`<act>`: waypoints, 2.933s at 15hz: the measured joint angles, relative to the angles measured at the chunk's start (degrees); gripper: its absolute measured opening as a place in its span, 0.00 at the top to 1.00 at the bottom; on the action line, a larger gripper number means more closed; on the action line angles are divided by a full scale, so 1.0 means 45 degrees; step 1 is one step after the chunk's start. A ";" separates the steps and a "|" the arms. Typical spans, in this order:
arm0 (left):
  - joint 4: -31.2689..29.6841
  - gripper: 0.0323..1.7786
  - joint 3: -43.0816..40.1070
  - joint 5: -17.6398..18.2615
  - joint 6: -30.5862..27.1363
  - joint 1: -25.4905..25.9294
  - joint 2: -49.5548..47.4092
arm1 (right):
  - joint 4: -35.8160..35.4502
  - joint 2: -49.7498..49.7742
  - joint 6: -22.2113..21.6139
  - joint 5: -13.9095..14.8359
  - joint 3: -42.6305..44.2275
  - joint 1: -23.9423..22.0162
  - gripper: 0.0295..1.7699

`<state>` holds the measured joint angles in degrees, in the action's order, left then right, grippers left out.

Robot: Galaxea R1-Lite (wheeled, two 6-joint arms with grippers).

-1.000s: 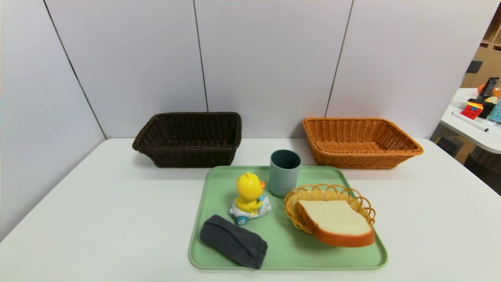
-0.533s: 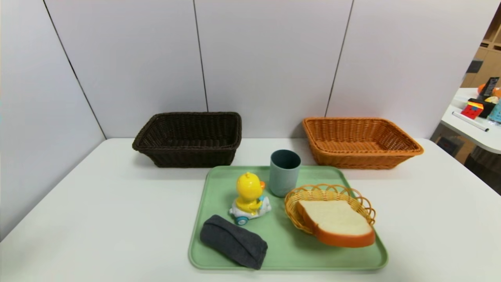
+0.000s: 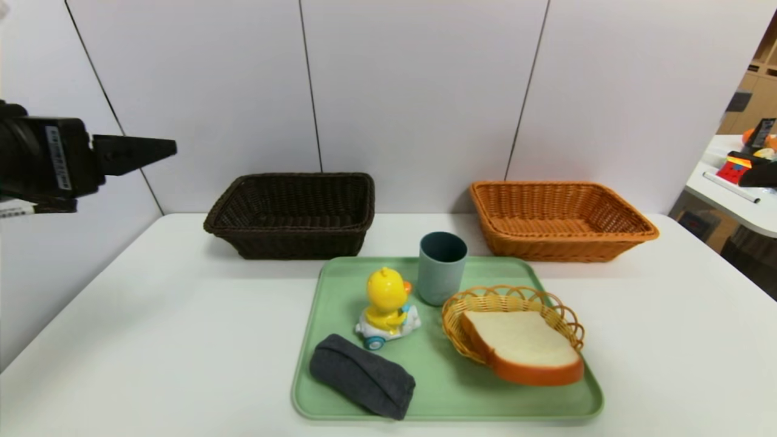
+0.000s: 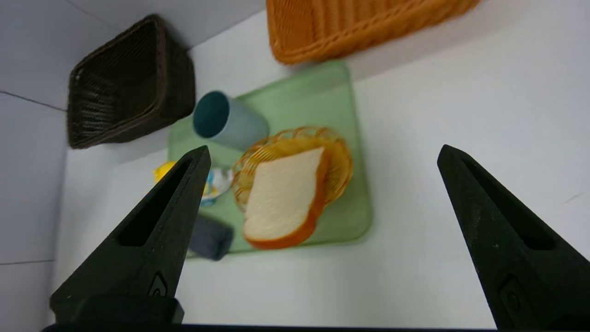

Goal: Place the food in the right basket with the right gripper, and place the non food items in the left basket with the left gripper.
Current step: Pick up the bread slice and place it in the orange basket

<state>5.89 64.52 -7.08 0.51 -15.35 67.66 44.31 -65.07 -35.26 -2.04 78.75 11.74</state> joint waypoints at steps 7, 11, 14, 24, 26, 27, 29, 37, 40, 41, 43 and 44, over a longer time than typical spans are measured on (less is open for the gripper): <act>0.0024 0.05 -0.0981 -0.0840 0.1127 -0.1303 0.0582 | 0.1669 -0.1067 -0.9078 -0.2254 -0.0179 0.2357 0.04; 0.0014 0.05 -0.1243 -0.0832 0.1151 -0.1336 0.0563 | 0.1300 -0.1108 -1.0405 -0.3283 -0.2072 0.2075 0.04; 0.0003 0.05 -0.1485 -0.0845 0.1165 -0.1647 0.0664 | -0.0721 -0.1103 -1.1202 -0.3492 -0.3890 0.2156 0.04; -0.0005 0.05 -0.1972 -0.0851 0.1203 -0.1867 0.0891 | -0.4519 -0.0840 -1.2312 -0.4513 -0.6710 0.2254 0.04; -0.0035 0.05 -0.2156 -0.0851 0.1243 -0.1867 0.0889 | -0.6019 -0.0593 -1.2459 -0.4527 -0.7829 0.2289 0.04; -0.0024 0.05 -0.2235 -0.0851 0.1336 -0.1867 0.0889 | -0.6903 -0.0490 -1.2532 -0.4527 -0.8393 0.2332 0.04; -0.0035 0.05 -0.2322 -0.0845 0.1550 -0.1861 0.0889 | -0.8569 -0.0344 -1.2600 -0.4551 -0.9433 0.2419 0.04; -0.0030 0.05 -0.2739 -0.0851 0.1826 -0.1888 0.1005 | -1.3821 -0.1084 -1.2949 -0.4557 -1.2044 0.2462 0.04; -0.0024 0.05 -0.2836 -0.0851 0.1826 -0.1885 0.1057 | -1.4539 -0.1861 -1.2973 -0.4557 -1.2196 0.2457 0.04; -0.0030 0.05 -0.2842 -0.0851 0.1834 -0.1885 0.1062 | -1.4797 -0.2059 -1.2990 -0.4557 -1.2277 0.2462 0.04; -0.0030 0.05 -0.2850 -0.0851 0.1839 -0.1880 0.1067 | -1.5171 -0.2408 -1.2990 -0.4557 -1.2405 0.2473 0.04; -0.0030 0.05 -0.2855 -0.0851 0.1845 -0.1875 0.1073 | -1.5236 -0.2568 -1.2990 -0.4562 -1.2424 0.2468 0.04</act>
<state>5.75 51.68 -10.91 8.81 -23.78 72.49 -24.25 -76.63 -93.71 -22.56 22.85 22.85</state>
